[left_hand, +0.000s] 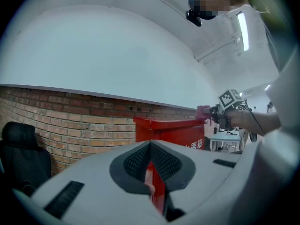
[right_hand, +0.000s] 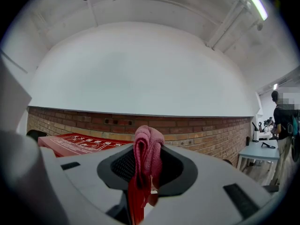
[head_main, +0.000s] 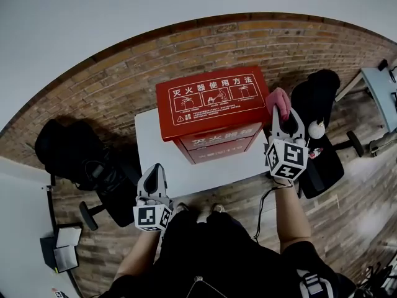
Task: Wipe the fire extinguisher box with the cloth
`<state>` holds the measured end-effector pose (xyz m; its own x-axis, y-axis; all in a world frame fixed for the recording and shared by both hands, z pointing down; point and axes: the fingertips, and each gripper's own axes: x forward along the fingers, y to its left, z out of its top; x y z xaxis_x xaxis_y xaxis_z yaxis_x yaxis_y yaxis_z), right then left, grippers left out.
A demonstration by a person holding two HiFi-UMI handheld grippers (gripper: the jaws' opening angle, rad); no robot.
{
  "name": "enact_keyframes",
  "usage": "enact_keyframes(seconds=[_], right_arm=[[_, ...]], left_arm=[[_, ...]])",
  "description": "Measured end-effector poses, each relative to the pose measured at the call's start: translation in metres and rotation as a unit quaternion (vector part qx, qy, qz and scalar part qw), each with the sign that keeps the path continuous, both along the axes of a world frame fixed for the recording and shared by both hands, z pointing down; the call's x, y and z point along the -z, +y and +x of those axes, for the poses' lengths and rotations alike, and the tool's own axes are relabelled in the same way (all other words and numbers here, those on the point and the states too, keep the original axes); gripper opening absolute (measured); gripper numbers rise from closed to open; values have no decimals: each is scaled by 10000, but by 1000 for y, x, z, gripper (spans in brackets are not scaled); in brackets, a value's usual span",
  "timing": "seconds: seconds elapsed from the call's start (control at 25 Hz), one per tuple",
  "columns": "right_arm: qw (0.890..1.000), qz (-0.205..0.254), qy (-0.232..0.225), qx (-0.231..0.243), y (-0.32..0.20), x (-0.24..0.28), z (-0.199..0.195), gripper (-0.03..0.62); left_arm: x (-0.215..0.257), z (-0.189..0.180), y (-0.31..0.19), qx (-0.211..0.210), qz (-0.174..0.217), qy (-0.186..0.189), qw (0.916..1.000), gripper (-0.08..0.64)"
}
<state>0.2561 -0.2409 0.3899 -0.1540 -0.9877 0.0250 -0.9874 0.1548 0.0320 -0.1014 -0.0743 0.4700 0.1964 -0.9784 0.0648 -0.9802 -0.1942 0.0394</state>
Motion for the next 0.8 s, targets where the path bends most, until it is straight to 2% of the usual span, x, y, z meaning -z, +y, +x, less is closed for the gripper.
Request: enact_keyframes(seconds=[0.36, 0.8], right_arm=[[9999, -46, -98, -97, 5, -6, -23, 118], [9994, -90, -196, -265, 11, -6, -53, 118]], left_arm=[[-3, -8, -16, -243, 79, 139, 9996, 21], [0, -48, -16, -331, 122, 160, 9993, 21]])
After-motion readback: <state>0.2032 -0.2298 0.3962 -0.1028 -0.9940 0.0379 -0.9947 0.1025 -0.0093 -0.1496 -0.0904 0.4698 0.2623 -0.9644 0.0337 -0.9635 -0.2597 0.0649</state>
